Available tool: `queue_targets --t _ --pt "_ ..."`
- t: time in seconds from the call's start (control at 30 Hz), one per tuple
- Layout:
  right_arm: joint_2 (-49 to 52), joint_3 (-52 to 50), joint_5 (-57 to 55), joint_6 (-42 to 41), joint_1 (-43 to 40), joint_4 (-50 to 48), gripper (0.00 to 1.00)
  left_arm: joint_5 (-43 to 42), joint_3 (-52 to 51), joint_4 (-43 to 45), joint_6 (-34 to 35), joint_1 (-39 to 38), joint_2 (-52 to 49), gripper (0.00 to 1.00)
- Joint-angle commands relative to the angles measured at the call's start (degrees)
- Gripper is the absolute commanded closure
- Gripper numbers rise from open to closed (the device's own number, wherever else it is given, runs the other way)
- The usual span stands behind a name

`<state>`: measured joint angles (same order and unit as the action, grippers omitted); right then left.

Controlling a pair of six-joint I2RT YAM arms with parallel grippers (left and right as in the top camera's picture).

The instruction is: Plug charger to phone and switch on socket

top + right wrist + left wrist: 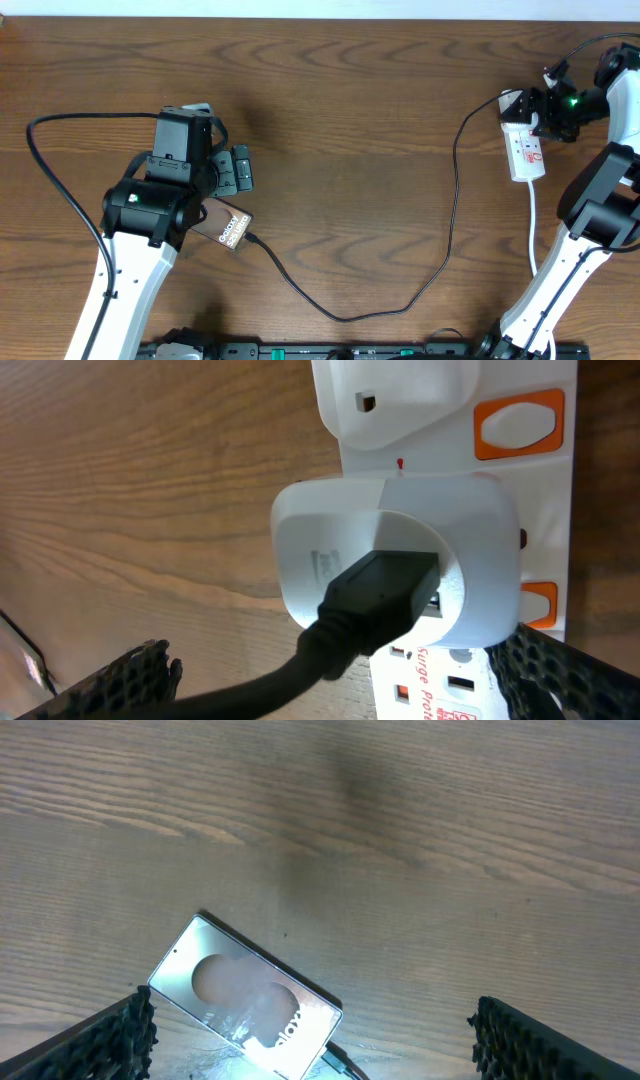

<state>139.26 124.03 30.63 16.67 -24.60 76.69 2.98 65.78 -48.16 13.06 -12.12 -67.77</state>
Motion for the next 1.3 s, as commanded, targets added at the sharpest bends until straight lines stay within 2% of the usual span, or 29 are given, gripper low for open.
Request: queue_targets --t 0.0,0.53,0.97,1.27 --pt "0.61 -1.20 0.81 -0.83 0.72 -0.39 0.01 0.70 0.87 -0.04 -0.55 -0.20 -0.07 0.02" --pt "0.74 -1.90 0.15 -0.81 2.19 -1.49 0.01 0.72 0.87 -0.04 -0.55 -0.20 -0.07 0.02" --pt "5.14 -1.75 -0.33 -1.01 3.34 -1.49 0.01 0.70 0.87 -0.04 -0.55 -0.20 -0.07 0.02" --pt "5.03 5.81 -3.85 -1.86 1.77 2.21 0.01 0.70 0.87 -0.04 -0.55 -0.20 -0.07 0.02"
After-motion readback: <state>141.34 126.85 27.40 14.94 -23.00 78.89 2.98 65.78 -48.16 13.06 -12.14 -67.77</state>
